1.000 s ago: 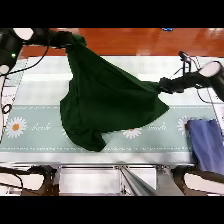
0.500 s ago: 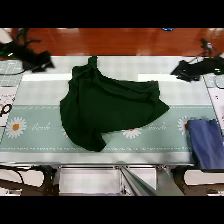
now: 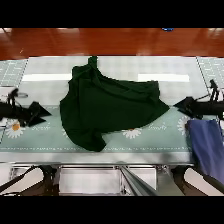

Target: Fold the shirts.

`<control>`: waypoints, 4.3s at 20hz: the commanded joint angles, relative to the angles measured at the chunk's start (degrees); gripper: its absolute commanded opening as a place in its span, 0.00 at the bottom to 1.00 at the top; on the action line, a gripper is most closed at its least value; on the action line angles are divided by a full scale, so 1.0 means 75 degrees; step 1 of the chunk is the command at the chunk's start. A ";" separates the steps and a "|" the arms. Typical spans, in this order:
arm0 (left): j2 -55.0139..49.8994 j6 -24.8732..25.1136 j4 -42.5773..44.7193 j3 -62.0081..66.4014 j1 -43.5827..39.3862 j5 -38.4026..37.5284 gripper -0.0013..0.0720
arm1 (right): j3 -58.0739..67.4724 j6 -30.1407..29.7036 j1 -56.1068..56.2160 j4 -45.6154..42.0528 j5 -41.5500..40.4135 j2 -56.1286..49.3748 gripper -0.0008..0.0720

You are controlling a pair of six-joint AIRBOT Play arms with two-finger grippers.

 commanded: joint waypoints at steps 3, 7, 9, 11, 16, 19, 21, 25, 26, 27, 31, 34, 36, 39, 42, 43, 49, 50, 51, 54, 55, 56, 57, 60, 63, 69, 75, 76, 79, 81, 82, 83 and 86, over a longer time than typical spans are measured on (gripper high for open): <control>-0.0035 0.0956 -0.1125 -0.1600 0.0157 0.0510 0.71 | -0.1110 -0.0332 -0.0119 0.0411 0.0102 0.0796 0.58; -0.0469 0.0662 -0.1128 -0.1594 -0.0819 0.1087 0.71 | -0.1110 -0.0280 -0.0119 0.0551 0.0256 0.0796 0.58; -0.0662 0.0682 -0.1361 -0.1591 -0.1207 0.1309 0.71 | -0.1110 -0.0274 -0.0119 0.0548 0.0289 0.0796 0.58; -0.0772 0.0886 -0.1667 -0.1559 -0.1510 0.1422 0.69 | -0.1107 -0.0219 -0.0157 0.0548 0.0178 0.0796 0.58; -0.0790 0.1282 -0.1664 -0.1160 -0.1612 0.1151 0.04 | -0.1107 0.0393 -0.1075 0.0181 -0.0804 0.0787 0.58; -0.0790 0.1282 -0.1664 -0.0898 -0.1612 0.1040 0.04 | -0.1099 0.0216 -0.1230 0.0408 -0.0778 0.0367 0.58; -0.0787 0.1276 -0.1667 -0.0793 -0.1614 0.1040 0.04 | -0.1043 -0.0210 -0.1230 0.0868 -0.0694 -0.0297 0.58; -0.0787 0.1274 -0.1667 -0.0781 -0.1620 0.1040 0.04 | -0.0370 -0.0664 -0.0790 0.1480 -0.0487 -0.1614 0.58; -0.0787 0.1274 -0.1667 -0.0781 -0.1626 0.1040 0.04 | -0.0134 -0.0662 -0.0522 0.1524 -0.0493 -0.1912 0.58; -0.0787 0.1274 -0.1667 -0.0781 -0.1626 0.1043 0.04 | 0.0085 -0.0656 -0.0259 0.1559 -0.0498 -0.2165 0.58; -0.0787 0.1274 -0.1667 -0.0781 -0.1626 0.1043 0.04 | 0.0860 -0.0396 0.0603 0.1536 -0.0603 -0.3086 0.58; -0.0787 0.1274 -0.1667 -0.0781 -0.1626 0.1049 0.04 | 0.1244 -0.0271 0.0985 0.1542 -0.0606 -0.3602 0.56; -0.0787 0.1274 -0.1667 -0.0778 -0.1626 0.1067 0.04 | 0.1515 -0.0277 0.1192 0.1547 -0.0586 -0.3719 0.31; -0.0702 0.1276 -0.1719 -0.0388 -0.1591 0.0851 0.04 | 0.2247 -0.0396 0.1303 0.1524 0.0315 -0.3678 0.05; -0.0271 0.1279 -0.2567 0.1005 -0.1378 0.0198 0.04 | 0.3745 -0.0061 0.1303 0.1166 0.1166 -0.2868 0.05; 0.0000 0.1276 -0.3104 0.1682 -0.1247 0.0175 0.04 | 0.4328 0.0114 0.1303 0.1084 0.1177 -0.2442 0.05; 0.1408 0.0947 -0.3981 0.6312 -0.0906 0.2407 0.04 | 0.8524 0.1049 0.1300 0.0554 0.0332 0.0006 0.05; 0.1492 0.0828 -0.3891 0.7085 -0.0886 0.2544 0.04 | 0.9090 0.1364 0.1303 0.0047 0.0323 0.0259 0.05; 0.1559 0.0769 -0.3821 0.7732 -0.0836 0.2498 0.04 | 0.9530 0.1626 0.1303 -0.0370 0.0379 0.0498 0.05; 0.2104 0.0627 -0.3328 0.8956 -0.0484 0.2489 0.04 | 1.0439 0.2095 0.1303 -0.1740 0.0516 0.1303 0.05; 0.2439 0.0586 -0.3133 0.9125 -0.0210 0.2486 0.04 | 1.0652 0.2218 0.1303 -0.2136 0.0653 0.1588 0.05; 0.2827 0.0586 -0.2856 0.9174 0.0108 0.2471 0.04 | 1.0669 0.2253 0.1303 -0.2270 0.0723 0.1909 0.05; 0.3261 0.0586 -0.2328 0.9177 0.0449 0.2445 0.04 | 1.0669 0.2250 0.1303 -0.2384 0.0857 0.2218 0.05; 0.4409 -0.0102 -0.0149 0.9177 0.0428 0.2296 0.04 | 1.0669 0.2253 0.1303 -0.2719 0.1886 0.2923 0.05; 0.5112 -0.0423 0.1868 0.9145 -0.1102 0.1824 0.04 | 1.0558 0.2323 0.1309 -0.3284 0.2926 0.3404 0.05; 0.5590 -0.1693 0.4908 0.7749 -0.3975 0.0178 0.04 | 0.8332 0.2646 0.1303 -0.3401 0.3296 0.4252 0.05; 0.4322 -0.2608 0.4774 0.3975 -0.4564 0.0938 0.04 | 0.5307 0.2130 0.1303 -0.2774 0.2495 0.3724 0.05; 0.3835 -0.2620 0.4669 0.3529 -0.4564 0.1501 0.04 | 0.4911 0.1938 0.1303 -0.2573 0.2232 0.3363 0.05; 0.2011 -0.2623 0.4167 0.3293 -0.4561 0.3133 0.04 | 0.4470 0.1364 0.1309 -0.2052 0.1309 0.1813 0.05; 0.0539 -0.2739 0.3870 0.3742 -0.4517 0.3940 0.04 | 0.4473 0.0962 0.1317 -0.1480 0.0586 0.0498 0.05; -0.0178 -0.3022 0.3870 0.4100 -0.4447 0.4045 0.04 | 0.4479 0.0857 0.1399 -0.1311 0.0189 -0.0189 0.05; -0.0953 -0.3083 0.3847 0.4578 -0.4371 0.4074 0.04 | 0.4543 0.0822 0.1530 -0.1311 -0.0201 -0.0851 0.05; -0.2900 -0.3080 0.3794 0.6222 -0.4240 0.3928 0.04 | 0.5435 0.0764 0.1923 -0.1309 -0.1037 -0.2952 0.05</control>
